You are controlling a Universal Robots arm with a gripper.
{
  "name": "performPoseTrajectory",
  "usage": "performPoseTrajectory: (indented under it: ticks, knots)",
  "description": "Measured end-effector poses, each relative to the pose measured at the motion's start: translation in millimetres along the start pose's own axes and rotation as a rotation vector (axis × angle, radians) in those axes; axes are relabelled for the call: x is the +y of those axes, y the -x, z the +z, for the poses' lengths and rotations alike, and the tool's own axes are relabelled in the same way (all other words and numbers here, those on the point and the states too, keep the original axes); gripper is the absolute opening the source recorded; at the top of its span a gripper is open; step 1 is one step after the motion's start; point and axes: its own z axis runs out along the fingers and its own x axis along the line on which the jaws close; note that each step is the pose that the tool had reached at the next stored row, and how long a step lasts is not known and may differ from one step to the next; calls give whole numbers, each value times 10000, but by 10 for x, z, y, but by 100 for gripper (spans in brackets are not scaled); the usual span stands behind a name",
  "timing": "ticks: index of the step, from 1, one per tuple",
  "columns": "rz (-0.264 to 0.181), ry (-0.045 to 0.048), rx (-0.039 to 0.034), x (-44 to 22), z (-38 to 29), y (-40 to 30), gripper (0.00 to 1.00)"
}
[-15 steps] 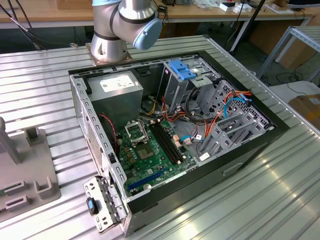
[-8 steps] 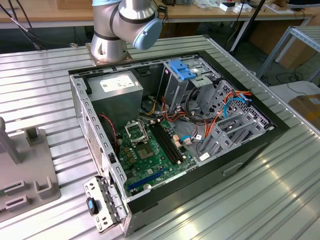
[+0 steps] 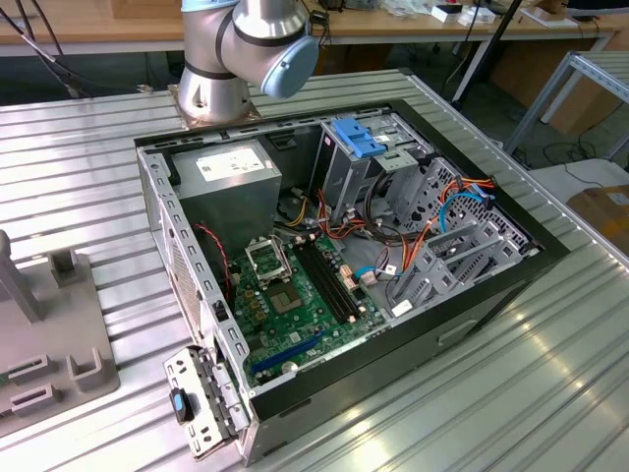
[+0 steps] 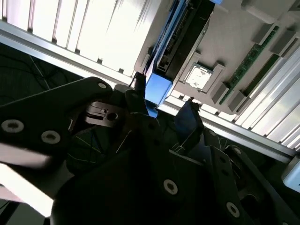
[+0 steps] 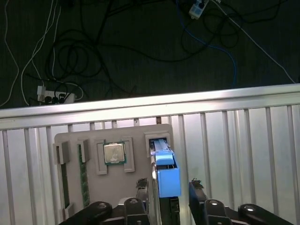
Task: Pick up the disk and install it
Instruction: 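Pick up the disk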
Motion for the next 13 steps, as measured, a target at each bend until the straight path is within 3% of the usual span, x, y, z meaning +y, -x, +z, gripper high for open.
performPoseTrajectory:
  ticks: [2, 7, 10, 13]
  knots:
    - [0, -1, 0, 0, 0, 1, 60]
    - [0, 0, -4, 0, 60, 1, 60]
    - [0, 1, -4, 0, 155, 0, 60]
    - [0, 0, -4, 0, 209, -1, 60]
